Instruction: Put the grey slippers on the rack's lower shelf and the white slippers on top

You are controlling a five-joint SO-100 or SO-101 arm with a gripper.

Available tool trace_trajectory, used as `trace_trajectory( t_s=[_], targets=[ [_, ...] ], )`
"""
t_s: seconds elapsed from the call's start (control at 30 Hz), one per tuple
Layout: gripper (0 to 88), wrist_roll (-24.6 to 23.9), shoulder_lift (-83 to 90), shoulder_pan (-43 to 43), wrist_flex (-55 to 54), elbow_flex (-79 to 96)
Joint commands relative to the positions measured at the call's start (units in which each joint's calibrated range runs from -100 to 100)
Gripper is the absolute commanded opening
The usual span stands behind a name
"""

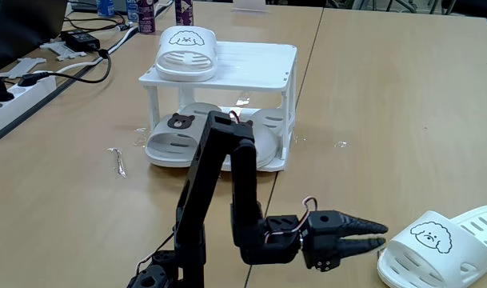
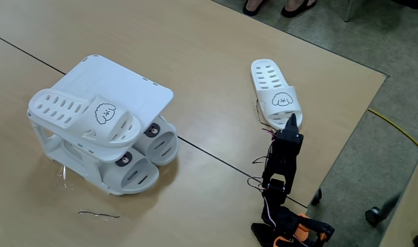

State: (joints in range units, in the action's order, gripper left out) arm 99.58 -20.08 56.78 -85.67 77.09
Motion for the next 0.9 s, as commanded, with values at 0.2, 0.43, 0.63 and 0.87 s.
trace_trajectory(
  t_s=[0.2, 0.43, 0.63, 0.87],
  targets=[
    [20.4, 0.42, -6.72, -0.20, -0.36, -11.73],
    [22.7, 0.42, -12.02, -2.50, 0.85, -19.13],
    [26.8, 0.42, -15.13, -3.00, 5.16, -27.16],
    [26.9, 0.42, -18.33, -2.83, 13.71, -40.06]
  ],
)
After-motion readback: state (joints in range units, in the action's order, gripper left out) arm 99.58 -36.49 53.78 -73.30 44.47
